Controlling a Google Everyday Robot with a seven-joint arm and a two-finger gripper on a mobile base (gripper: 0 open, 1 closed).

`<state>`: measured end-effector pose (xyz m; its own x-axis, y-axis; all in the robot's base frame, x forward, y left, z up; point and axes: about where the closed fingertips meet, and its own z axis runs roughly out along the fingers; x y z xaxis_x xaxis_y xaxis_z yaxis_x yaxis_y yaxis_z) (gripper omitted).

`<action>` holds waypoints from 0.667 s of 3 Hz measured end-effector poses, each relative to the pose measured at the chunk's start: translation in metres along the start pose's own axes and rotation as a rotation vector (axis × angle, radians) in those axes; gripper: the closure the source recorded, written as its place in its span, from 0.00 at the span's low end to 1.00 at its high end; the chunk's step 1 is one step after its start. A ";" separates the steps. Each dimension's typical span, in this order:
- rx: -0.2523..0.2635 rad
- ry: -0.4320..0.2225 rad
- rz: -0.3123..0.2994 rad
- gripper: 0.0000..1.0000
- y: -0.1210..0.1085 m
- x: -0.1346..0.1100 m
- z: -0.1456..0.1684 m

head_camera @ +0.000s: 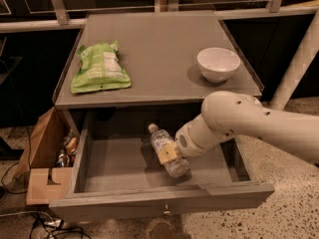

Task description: Place blue plastic bottle into top drawer

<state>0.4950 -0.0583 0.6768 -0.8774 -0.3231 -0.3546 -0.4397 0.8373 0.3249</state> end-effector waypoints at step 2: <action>-0.035 0.029 0.025 1.00 -0.010 0.004 0.025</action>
Offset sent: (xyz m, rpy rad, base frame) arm 0.0105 -0.0011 -0.0415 0.0452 0.0725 -0.0081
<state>0.5007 -0.0566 0.6508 -0.8933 -0.3151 -0.3204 -0.4233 0.8294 0.3645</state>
